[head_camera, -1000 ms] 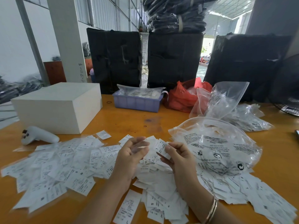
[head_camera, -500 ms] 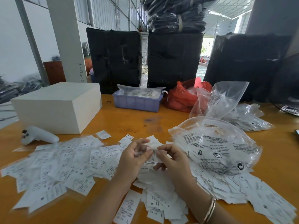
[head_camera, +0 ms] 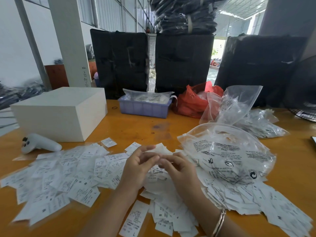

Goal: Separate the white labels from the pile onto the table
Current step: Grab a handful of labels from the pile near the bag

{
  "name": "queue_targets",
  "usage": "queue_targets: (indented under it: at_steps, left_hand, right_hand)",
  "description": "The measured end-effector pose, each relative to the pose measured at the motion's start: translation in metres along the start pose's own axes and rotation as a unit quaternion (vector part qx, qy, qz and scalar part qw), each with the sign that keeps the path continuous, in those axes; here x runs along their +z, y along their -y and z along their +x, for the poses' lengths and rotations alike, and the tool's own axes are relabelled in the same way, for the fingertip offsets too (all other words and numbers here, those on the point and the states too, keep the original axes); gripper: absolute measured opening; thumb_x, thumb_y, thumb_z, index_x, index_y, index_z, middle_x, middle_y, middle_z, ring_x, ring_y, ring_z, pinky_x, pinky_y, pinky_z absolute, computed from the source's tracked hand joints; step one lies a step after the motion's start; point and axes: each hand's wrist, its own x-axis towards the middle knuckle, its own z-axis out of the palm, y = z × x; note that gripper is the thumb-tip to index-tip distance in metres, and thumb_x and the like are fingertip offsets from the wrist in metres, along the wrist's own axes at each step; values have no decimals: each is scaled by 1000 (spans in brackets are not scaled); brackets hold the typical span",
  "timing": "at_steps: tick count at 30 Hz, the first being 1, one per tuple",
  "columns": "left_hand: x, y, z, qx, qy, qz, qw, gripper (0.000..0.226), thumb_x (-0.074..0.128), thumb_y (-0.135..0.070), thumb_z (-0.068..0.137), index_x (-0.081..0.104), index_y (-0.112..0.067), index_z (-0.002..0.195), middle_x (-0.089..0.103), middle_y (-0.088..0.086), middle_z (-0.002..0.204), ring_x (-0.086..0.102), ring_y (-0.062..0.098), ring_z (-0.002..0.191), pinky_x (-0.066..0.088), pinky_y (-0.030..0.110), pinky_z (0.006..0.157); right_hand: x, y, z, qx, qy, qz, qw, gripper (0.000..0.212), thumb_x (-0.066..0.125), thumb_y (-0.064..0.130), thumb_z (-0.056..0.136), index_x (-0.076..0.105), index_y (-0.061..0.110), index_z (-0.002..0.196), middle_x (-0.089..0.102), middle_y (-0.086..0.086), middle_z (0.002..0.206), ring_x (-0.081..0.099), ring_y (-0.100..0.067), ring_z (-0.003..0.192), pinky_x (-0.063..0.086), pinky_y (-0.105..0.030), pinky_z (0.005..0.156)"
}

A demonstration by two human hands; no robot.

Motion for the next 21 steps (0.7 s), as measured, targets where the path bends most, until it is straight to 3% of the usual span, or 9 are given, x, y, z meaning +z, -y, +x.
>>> queue_targets:
  at_steps: [4, 7, 12, 15, 18, 21]
  left_hand:
    - [-4, -3, -1, -4, 27, 30, 999, 19, 70, -33, 80, 66, -36, 98, 74, -10, 93, 67, -1, 89, 44, 21, 76]
    - [-7, -3, -2, 9, 72, 65, 995, 20, 71, -46, 77, 69, -37, 96, 74, -8, 92, 67, 2, 91, 48, 16, 74]
    - [-6, 1, -2, 48, 54, 141, 987, 9, 67, -32, 85, 76, -33, 83, 74, -14, 85, 67, -1, 82, 48, 8, 67]
    - [-6, 2, -1, 42, 28, 114, 992, 7, 69, -27, 84, 76, -27, 81, 74, -11, 83, 67, -1, 80, 46, 6, 67]
    - [-5, 0, 1, 23, -3, 69, 997, 4, 73, -22, 80, 75, -25, 80, 74, -11, 83, 67, -2, 81, 46, 5, 67]
    - [-5, 0, 4, 16, -20, 59, 998, 7, 74, -18, 79, 74, -25, 78, 74, -16, 83, 66, -5, 81, 45, 4, 66]
  right_hand:
    - [-7, -1, 3, 7, -32, -14, 999, 10, 66, 13, 87, 74, 15, 81, 63, 3, 78, 63, -7, 66, 49, -18, 62]
    - [-13, -2, 5, -19, -32, -64, 997, 16, 70, 16, 83, 70, 22, 69, 59, 1, 72, 54, -7, 62, 44, -20, 59]
    - [-10, 2, 2, -77, -14, -91, 993, 24, 74, 13, 80, 67, 32, 67, 53, 11, 67, 51, 0, 62, 38, -11, 57]
    - [-9, 3, 1, -94, -22, -95, 991, 19, 70, 15, 83, 68, 33, 76, 55, 11, 71, 52, -2, 63, 39, -12, 58]
    - [-14, 6, 1, -95, -67, -20, 993, 26, 60, 6, 89, 67, 31, 91, 61, 5, 83, 61, -9, 70, 48, -15, 64]
    - [-20, 6, 3, -37, -116, 132, 984, 31, 56, -4, 89, 67, 23, 99, 67, -2, 88, 68, -12, 75, 52, -17, 67]
